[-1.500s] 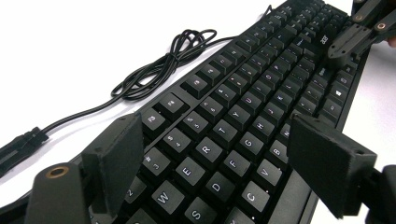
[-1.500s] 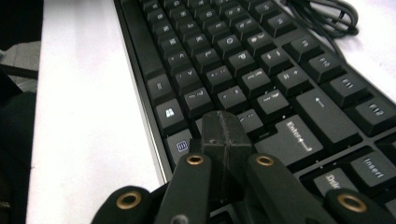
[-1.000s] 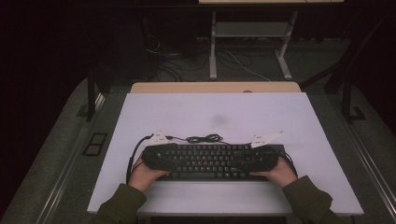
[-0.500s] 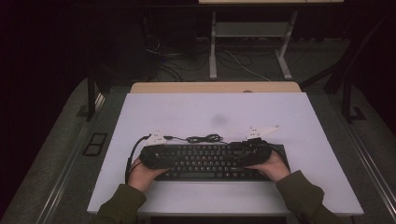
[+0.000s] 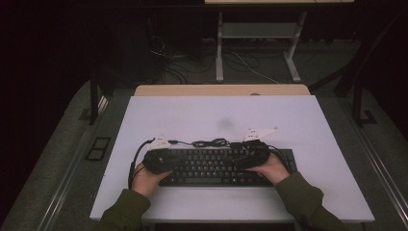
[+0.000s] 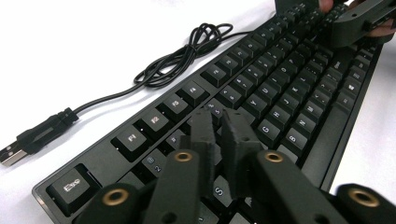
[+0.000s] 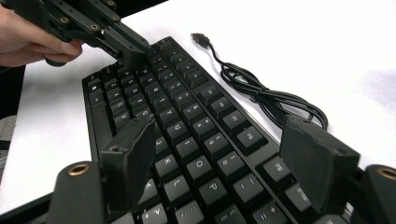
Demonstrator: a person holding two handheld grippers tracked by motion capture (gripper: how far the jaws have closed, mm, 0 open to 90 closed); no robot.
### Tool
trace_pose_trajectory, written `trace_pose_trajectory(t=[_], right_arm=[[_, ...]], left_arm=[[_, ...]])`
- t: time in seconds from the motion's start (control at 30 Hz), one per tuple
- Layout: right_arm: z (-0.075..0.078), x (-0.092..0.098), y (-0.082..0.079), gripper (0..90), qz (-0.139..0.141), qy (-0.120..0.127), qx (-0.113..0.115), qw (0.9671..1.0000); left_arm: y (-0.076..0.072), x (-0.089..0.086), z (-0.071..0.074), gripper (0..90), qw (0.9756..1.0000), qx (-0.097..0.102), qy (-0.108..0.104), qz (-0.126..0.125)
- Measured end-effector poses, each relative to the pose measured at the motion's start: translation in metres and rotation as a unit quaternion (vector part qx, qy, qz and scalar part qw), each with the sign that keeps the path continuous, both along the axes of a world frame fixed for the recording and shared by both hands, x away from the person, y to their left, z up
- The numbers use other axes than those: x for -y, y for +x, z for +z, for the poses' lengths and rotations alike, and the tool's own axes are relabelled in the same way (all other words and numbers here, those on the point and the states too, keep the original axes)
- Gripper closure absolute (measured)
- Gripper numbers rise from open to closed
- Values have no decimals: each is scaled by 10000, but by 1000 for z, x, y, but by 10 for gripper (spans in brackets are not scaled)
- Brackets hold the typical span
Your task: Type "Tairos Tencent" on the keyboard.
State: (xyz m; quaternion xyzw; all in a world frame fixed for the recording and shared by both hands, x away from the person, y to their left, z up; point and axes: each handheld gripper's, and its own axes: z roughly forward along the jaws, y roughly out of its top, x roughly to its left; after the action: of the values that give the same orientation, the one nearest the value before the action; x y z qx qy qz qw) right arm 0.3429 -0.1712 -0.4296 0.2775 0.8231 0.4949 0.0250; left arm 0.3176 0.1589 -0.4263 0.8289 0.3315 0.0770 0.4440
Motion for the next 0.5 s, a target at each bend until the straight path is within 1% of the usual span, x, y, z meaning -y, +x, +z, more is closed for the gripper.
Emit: trace_pose_trajectory(t=[0.07,0.23,0.5], right_arm=[[-1,-3,1,256,13,-8,18,10000],[-4,-8,1,246,30,-12,26,10000],[-7,-14,-2,230,120,-63,32,9999]], left_arm=[[1,1,0,889,10000,-9,11,14],[3,1,-3,891,10000,-61,65,-4],[4,5,-6,891,9999,-78,120,-75]])
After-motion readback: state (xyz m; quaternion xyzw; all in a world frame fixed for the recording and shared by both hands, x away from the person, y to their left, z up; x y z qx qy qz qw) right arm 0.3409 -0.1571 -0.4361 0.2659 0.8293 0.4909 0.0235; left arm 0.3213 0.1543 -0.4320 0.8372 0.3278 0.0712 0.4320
